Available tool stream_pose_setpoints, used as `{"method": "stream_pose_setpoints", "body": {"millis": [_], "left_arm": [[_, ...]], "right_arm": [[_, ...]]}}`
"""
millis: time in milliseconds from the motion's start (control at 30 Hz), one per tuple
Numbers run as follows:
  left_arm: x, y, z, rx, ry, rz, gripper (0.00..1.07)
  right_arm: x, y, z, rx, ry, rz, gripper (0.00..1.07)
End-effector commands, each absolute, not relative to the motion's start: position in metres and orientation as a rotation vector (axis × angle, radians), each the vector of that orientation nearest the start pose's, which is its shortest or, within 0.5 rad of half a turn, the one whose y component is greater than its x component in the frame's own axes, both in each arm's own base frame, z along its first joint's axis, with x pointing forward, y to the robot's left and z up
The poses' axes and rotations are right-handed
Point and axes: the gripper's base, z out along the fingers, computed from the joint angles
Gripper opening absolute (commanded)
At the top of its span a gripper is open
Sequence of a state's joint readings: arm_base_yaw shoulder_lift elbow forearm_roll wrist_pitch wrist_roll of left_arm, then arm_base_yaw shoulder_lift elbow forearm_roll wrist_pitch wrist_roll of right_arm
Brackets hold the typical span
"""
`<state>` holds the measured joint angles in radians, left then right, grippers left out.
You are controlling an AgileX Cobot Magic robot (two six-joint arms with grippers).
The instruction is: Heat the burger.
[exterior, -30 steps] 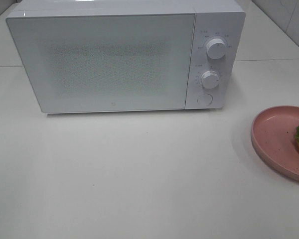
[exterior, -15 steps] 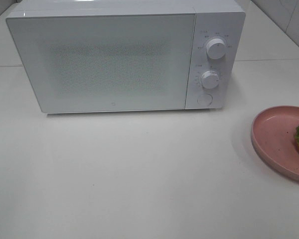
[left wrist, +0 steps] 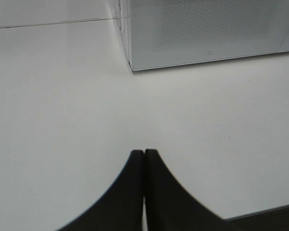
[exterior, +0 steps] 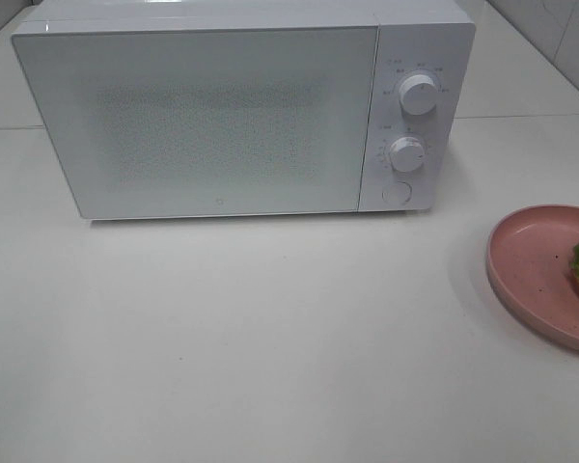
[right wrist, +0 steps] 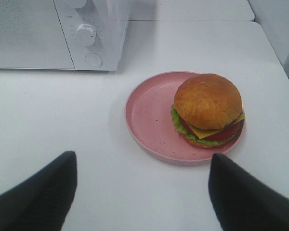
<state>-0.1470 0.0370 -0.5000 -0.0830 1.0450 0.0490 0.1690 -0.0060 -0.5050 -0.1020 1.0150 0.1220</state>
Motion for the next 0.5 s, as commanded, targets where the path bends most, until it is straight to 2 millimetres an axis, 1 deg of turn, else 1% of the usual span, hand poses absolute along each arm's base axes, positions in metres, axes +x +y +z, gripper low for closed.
{"method": "stream_pose_setpoints", "body": {"millis": [33,133,300,333,500], "left_arm": [[0.001,-0.0073,0.2787,0.2,2.051,-0.17,0.0],[0.001,-0.0073,0.2787,0.2,2.051,-0.17,0.0],[-0.0001,-0.0069,0.2787,0.188,2.044,-0.159,0.0],[-0.0012,-0.0068,0.2787,0.17,2.037,-0.15,0.0],[-0.0063,-0.0064,0.2786,0.11,2.004,-0.111,0.0]], "right_arm": [[-0.0035,-0.0089,0.2835,-0.057,1.967,0.049,0.74],[-0.0036,-0.0089,0.2835,-0.052,1.967,0.046,0.74],[-0.0042,-0.0086,0.2835,0.021,1.967,-0.003,0.74],[-0.0045,-0.0084,0.2835,0.053,1.967,-0.024,0.74],[-0.0047,-0.0083,0.2835,0.085,1.966,-0.043,0.74]]}}
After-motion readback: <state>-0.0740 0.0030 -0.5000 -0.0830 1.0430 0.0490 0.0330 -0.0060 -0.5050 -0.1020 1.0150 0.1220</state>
